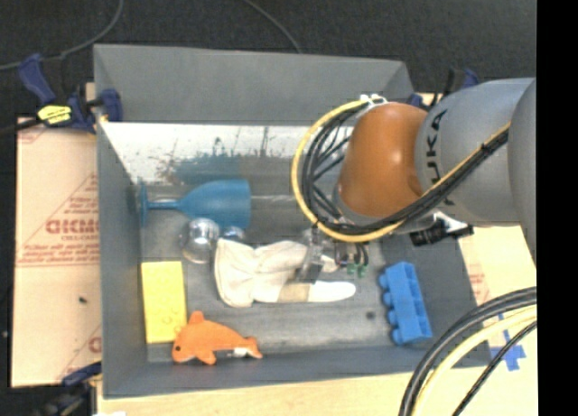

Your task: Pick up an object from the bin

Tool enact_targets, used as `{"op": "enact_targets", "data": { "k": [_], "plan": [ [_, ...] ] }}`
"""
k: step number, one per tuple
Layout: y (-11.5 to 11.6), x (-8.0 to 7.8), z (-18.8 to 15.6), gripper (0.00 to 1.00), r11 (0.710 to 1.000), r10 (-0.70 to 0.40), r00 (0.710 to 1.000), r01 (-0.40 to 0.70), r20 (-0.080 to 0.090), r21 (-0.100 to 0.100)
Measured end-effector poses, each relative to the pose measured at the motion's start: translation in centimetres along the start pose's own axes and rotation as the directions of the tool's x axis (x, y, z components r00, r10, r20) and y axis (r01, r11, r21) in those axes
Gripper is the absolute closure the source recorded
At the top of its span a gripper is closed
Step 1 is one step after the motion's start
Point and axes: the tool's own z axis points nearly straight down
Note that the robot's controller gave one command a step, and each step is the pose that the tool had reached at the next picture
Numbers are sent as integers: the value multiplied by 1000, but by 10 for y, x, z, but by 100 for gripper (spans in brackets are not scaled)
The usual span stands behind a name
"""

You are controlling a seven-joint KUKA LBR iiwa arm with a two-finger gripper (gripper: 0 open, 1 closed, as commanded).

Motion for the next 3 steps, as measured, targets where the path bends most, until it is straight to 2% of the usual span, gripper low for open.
{"op": "enact_targets", "data": {
  "k": [1,2,3],
  "plan": [
    [2,16,44,100,1000,-20,1000,21,-11,5],
    [6,1,-46,100,1000,-23,1000,23,-7,1],
    [17,14,27,100,1000,-9,1000,9,-2,4]
  ]
}}
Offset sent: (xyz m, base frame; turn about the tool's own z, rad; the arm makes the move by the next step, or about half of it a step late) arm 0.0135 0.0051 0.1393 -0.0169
